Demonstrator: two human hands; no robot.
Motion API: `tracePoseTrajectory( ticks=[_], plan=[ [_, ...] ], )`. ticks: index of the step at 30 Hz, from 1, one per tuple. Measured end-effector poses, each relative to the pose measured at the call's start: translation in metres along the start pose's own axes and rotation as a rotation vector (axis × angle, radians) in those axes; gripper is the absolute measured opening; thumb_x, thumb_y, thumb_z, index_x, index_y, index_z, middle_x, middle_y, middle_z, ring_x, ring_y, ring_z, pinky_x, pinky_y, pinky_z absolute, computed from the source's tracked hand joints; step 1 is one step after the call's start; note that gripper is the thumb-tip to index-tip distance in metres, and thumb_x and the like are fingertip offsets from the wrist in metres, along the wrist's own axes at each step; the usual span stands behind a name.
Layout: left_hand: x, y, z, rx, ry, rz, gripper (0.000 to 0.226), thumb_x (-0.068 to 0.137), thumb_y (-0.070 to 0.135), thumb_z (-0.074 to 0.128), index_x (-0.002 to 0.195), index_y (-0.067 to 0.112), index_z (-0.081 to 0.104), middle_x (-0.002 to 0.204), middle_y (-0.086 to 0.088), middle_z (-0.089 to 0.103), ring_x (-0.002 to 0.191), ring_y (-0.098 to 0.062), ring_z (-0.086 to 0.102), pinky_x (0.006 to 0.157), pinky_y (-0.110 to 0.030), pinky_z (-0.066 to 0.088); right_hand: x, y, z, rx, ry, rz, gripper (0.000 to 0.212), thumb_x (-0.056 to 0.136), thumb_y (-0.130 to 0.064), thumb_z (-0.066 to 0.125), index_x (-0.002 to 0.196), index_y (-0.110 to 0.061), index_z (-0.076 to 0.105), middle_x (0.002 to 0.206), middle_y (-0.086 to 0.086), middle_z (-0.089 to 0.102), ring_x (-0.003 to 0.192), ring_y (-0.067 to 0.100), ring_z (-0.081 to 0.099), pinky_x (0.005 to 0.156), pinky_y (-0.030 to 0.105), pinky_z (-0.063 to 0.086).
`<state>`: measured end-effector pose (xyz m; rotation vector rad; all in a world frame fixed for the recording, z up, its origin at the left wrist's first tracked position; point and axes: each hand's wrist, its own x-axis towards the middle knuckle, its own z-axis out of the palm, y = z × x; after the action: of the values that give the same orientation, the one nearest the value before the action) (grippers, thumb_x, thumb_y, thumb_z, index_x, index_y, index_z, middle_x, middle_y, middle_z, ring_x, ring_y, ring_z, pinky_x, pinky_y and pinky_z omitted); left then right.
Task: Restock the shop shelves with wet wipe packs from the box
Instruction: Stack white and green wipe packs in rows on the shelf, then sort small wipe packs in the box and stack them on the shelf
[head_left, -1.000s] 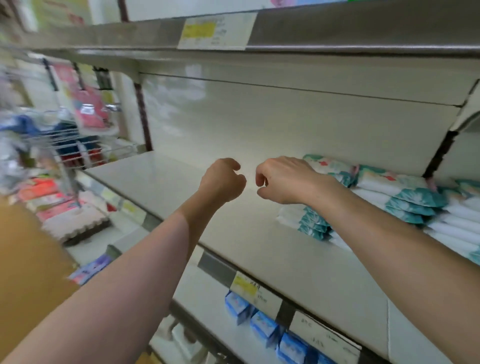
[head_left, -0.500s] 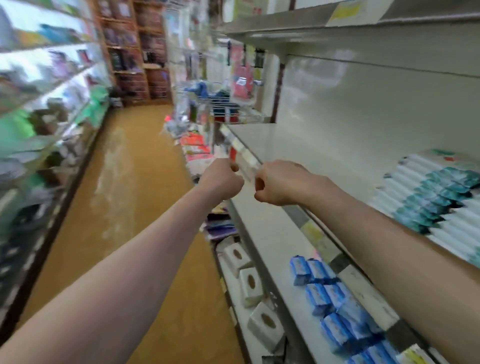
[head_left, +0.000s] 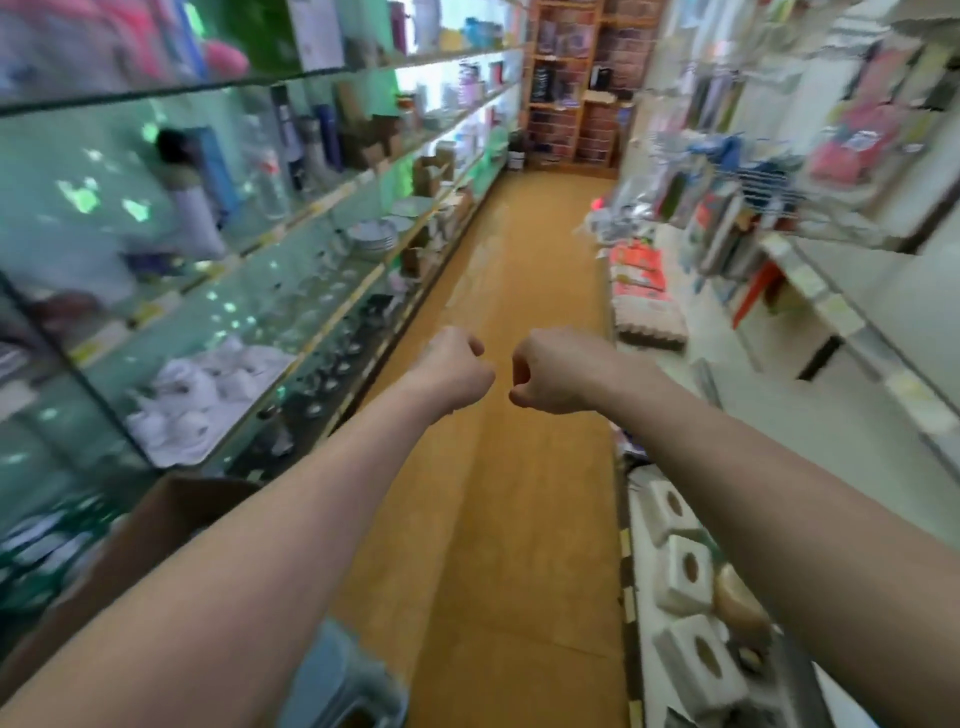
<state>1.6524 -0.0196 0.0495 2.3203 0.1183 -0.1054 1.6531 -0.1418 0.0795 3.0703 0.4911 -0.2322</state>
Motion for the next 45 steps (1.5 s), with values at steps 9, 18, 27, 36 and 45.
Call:
tracePoseTrajectory(
  ticks=[9, 18, 27, 36, 45],
  plan=[
    [-0.055, -0.167, -0.083, 0.011, -0.024, -0.295, 0.035, 0.093, 0.016, 0.055, 0.128, 0.013, 0.055, 0.113, -0.010, 0.061, 0.093, -0.028, 0.063, 0.065, -0.034, 0.054, 0.027, -0.173, 0.055, 0.004, -0.141, -0.237, 0.027, 0.092, -0.034, 0.059, 0.109, -0.013, 0.062, 0.094, 0.004, 0.061, 0.084, 0.023, 0.059, 0.070, 0.034, 0.054],
    [-0.086, -0.313, -0.121, -0.175, 0.065, -0.664, 0.011, 0.092, 0.009, 0.053, 0.091, 0.020, 0.056, 0.083, -0.011, 0.058, 0.066, -0.021, 0.056, 0.060, -0.033, 0.052, 0.070, -0.286, 0.124, 0.000, -0.404, -0.423, 0.016, 0.090, -0.018, 0.055, 0.084, -0.006, 0.063, 0.081, 0.008, 0.064, 0.076, 0.026, 0.062, 0.058, 0.033, 0.048],
    [-0.090, -0.430, -0.098, -0.401, 0.114, -1.020, 0.032, 0.096, 0.010, 0.051, 0.127, 0.013, 0.054, 0.094, -0.010, 0.058, 0.073, -0.020, 0.056, 0.073, -0.038, 0.053, 0.148, -0.319, 0.207, -0.096, -0.589, -0.496, 0.026, 0.099, -0.016, 0.040, 0.108, -0.003, 0.061, 0.096, 0.015, 0.053, 0.081, 0.022, 0.047, 0.060, 0.027, 0.036],
    [-0.096, -0.514, -0.057, -0.587, 0.204, -1.314, 0.029, 0.096, 0.013, 0.053, 0.125, 0.016, 0.055, 0.102, -0.009, 0.059, 0.079, -0.020, 0.058, 0.062, -0.032, 0.051, 0.230, -0.346, 0.324, -0.144, -0.599, -0.497, 0.037, 0.093, -0.026, 0.053, 0.123, -0.006, 0.057, 0.115, 0.014, 0.060, 0.106, 0.032, 0.058, 0.089, 0.040, 0.048],
    [-0.114, -0.569, -0.025, -0.564, 0.241, -1.462, 0.023, 0.096, 0.011, 0.053, 0.116, 0.021, 0.056, 0.122, -0.011, 0.053, 0.112, -0.030, 0.053, 0.070, -0.037, 0.048, 0.282, -0.364, 0.413, -0.187, -0.641, -0.483, 0.069, 0.093, -0.027, 0.056, 0.149, -0.012, 0.019, 0.142, 0.020, 0.039, 0.127, 0.036, 0.044, 0.099, 0.042, 0.040]
  ],
)
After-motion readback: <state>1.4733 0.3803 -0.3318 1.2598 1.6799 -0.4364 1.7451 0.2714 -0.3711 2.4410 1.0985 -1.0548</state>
